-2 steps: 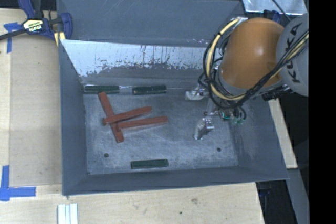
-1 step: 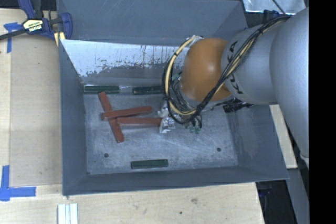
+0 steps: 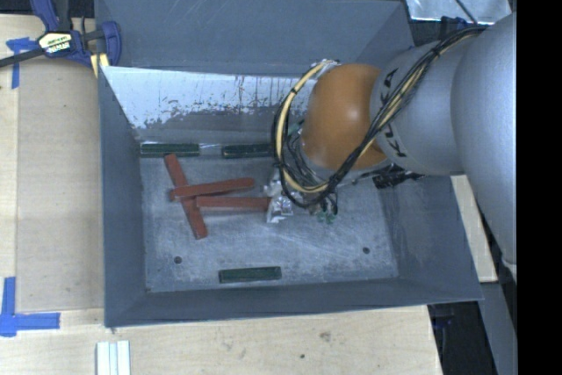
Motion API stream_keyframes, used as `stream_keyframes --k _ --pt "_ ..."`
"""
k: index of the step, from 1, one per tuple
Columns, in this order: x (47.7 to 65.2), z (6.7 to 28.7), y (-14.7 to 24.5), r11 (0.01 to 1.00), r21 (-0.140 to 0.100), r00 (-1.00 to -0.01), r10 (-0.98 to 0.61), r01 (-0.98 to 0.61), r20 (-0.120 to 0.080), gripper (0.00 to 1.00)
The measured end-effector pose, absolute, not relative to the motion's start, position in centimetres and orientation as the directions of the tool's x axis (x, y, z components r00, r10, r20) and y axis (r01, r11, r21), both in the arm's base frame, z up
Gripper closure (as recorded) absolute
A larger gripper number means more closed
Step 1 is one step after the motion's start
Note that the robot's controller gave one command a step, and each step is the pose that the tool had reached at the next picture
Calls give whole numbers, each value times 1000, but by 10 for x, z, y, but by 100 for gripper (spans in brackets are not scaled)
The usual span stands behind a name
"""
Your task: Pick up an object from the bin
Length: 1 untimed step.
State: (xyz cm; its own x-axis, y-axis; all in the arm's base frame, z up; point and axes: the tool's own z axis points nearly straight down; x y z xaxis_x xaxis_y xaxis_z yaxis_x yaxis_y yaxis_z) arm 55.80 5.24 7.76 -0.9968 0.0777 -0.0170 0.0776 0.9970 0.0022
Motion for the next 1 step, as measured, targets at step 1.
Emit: stream_keyframes --k 1 --pt "560 200 55 997 0 -997 78 78 -3 100"
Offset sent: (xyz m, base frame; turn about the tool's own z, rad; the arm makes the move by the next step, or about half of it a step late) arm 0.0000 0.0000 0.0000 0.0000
